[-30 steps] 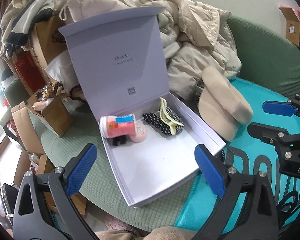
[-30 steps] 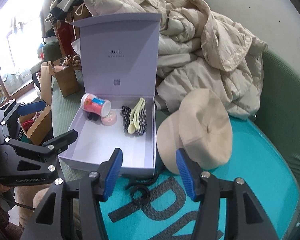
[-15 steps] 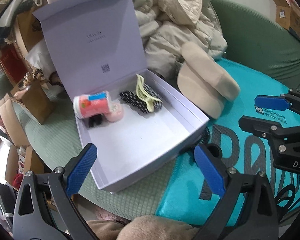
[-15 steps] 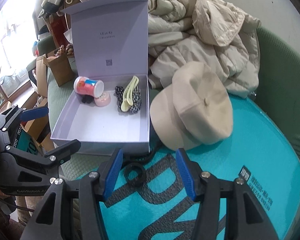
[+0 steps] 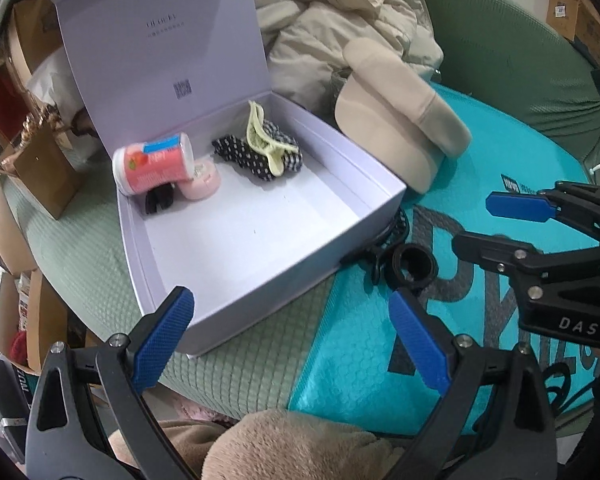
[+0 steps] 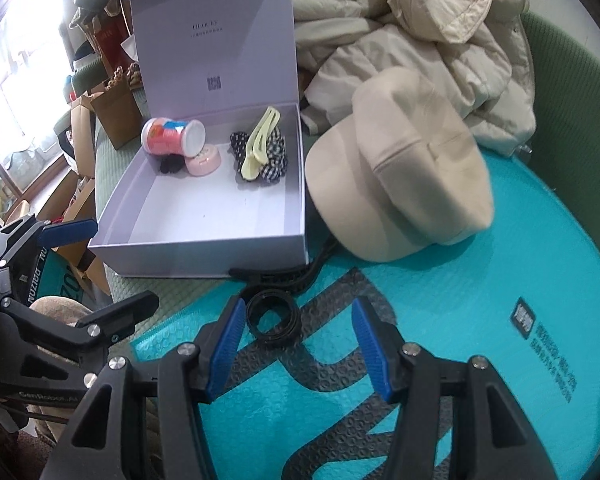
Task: Organize objects
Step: 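Grasp the black claw clip with the right tool while the left tool grasps the black hair tie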
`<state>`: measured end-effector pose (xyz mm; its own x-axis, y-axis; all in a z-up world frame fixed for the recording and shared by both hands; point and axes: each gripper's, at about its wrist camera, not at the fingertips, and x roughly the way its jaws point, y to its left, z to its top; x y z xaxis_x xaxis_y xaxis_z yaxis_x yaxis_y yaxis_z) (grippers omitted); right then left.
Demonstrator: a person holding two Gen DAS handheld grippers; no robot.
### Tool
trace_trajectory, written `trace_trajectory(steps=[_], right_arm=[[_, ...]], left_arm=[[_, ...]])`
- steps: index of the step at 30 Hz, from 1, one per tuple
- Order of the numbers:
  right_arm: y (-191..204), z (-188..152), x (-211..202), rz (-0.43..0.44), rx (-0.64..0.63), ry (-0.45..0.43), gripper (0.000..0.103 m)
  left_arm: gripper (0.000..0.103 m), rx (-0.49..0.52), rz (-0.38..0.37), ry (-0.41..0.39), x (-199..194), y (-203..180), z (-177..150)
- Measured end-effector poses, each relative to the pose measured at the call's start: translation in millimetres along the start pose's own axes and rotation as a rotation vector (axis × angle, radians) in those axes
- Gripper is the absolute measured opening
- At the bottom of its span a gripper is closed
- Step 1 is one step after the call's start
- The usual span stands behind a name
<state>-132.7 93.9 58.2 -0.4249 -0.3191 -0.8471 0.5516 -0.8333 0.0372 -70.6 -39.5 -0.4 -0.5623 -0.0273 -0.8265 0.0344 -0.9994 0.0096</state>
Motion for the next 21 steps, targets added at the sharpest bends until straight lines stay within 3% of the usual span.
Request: trace_trajectory(steps=[21], right_arm=[[-18.3, 20.4, 72.8, 0.101, 0.083, 0.106, 0.056]], left_arm=[[0.098, -0.035, -0.093, 0.080, 18.9, -3.1, 2.0]])
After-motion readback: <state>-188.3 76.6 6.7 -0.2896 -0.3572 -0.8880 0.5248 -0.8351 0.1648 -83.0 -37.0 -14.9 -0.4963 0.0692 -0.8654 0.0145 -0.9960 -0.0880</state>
